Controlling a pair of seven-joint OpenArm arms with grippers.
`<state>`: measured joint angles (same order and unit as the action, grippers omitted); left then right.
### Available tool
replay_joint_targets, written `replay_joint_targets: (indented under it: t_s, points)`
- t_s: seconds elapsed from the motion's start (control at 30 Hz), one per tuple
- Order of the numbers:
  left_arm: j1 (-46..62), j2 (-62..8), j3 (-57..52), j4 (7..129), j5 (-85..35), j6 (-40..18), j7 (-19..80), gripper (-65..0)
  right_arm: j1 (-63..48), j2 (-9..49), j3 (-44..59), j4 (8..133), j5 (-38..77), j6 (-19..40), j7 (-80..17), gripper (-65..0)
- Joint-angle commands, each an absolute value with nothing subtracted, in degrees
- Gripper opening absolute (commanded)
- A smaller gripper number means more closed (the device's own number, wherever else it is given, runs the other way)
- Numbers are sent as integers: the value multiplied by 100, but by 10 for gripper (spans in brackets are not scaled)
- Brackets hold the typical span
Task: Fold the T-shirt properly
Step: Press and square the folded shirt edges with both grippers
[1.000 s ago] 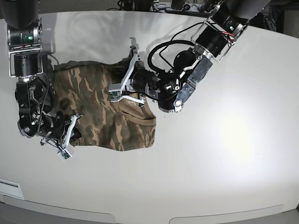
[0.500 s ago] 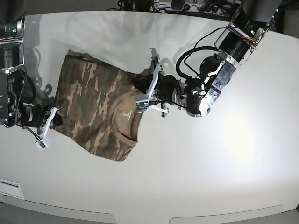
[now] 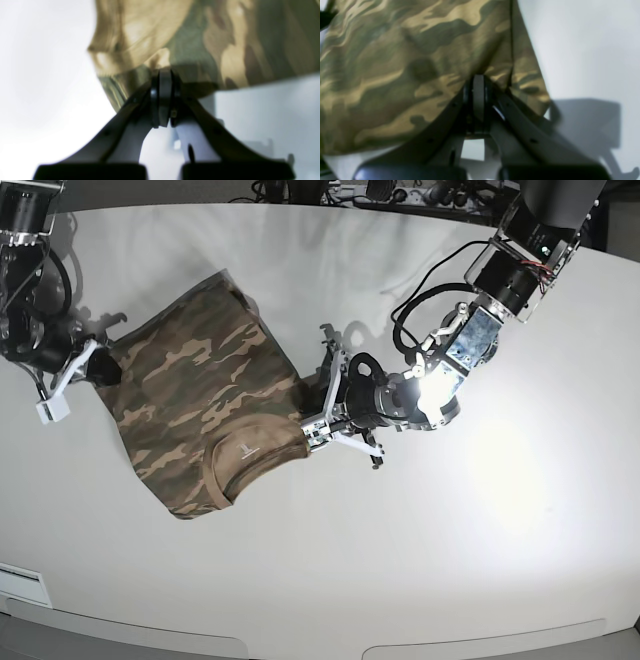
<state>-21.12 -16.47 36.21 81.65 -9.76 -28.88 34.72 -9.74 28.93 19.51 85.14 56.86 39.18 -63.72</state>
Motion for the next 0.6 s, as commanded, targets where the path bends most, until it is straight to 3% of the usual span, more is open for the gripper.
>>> replay_joint_targets:
  t_s: [0.0, 0.27, 0.57]
  points:
    - [-2176, -1645, 3610, 8097, -615, -2757, 3531, -650, -1142, 2875, 2093, 8720, 5577, 3959, -6569, -650]
    - [-2228, -1225, 3603, 7052, 403, -2541, 2206, -650, -2161, 1920, 2792, 9745, 5577, 4000, -6560, -650]
    - [-2731, -902, 3592, 6783, 368, -2541, 2591, -650, -2222, 1431, 3245, 10855, 5575, 4000, -6508, -650]
